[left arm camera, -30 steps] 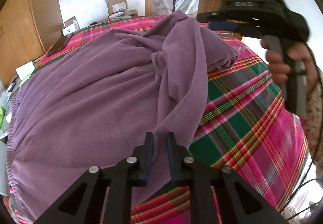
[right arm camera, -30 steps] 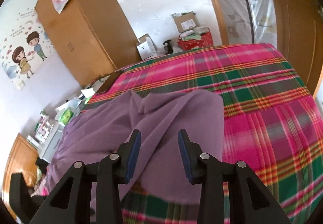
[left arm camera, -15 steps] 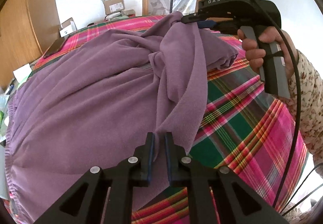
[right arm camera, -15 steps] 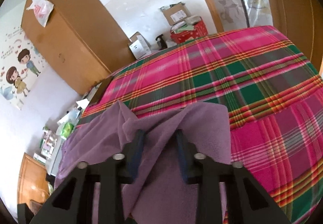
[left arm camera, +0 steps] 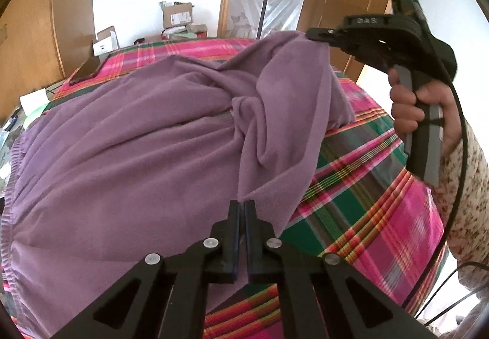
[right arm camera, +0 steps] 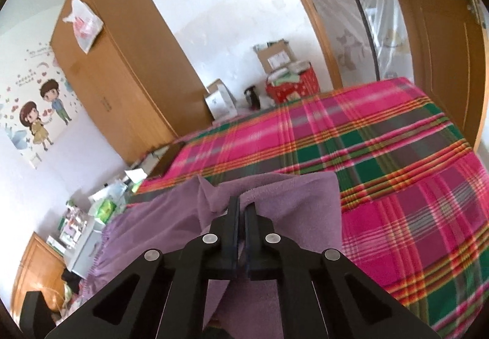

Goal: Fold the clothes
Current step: 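Pull the held edge with the right gripper across the garment toward the left gripper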

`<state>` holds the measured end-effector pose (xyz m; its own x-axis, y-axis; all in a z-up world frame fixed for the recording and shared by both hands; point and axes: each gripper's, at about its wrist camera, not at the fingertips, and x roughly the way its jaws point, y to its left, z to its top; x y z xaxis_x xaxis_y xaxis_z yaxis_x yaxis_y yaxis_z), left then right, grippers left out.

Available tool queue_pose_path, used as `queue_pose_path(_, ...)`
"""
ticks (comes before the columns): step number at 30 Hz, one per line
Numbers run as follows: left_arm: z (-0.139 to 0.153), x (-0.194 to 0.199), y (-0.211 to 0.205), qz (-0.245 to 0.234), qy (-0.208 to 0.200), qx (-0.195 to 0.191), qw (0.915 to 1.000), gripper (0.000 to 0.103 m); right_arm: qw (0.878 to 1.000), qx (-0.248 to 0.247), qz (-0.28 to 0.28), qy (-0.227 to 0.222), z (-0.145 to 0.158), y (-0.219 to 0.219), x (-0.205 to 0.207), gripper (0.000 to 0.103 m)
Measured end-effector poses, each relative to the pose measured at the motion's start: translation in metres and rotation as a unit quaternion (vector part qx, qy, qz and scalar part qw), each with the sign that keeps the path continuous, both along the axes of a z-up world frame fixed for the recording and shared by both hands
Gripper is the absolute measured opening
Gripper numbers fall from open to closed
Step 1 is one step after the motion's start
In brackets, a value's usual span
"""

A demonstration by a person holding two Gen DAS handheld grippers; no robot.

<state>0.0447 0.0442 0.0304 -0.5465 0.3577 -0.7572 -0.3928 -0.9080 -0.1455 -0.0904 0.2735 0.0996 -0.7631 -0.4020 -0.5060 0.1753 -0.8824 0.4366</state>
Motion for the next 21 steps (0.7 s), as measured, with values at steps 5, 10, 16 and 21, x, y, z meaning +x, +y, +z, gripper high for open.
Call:
queue_pose_path(5, 0.003, 0.01, 0.001, -0.002, 0.008, 0.004, 1.0, 0.003, 1.0, 0.003, -0.008, 0.026, 0.013, 0.005, 0.03, 0.003)
queue_pose_path(10, 0.006, 0.018, -0.005, 0.003, 0.013, 0.01, 0.9999, 0.003, 0.999, 0.004, -0.019, 0.049, 0.02, 0.011, 0.063, 0.003)
queue_pose_path(16, 0.01, 0.025, -0.013, 0.013, 0.019, 0.018, 0.9996, 0.002, 0.997, -0.01, -0.034, 0.066, 0.02, 0.019, 0.1, 0.003)
queue_pose_path(21, 0.011, 0.033, -0.018, 0.015, 0.022, 0.023, 0.9994, 0.002, 0.996, -0.015, -0.05, 0.071, 0.013, 0.027, 0.127, 0.003)
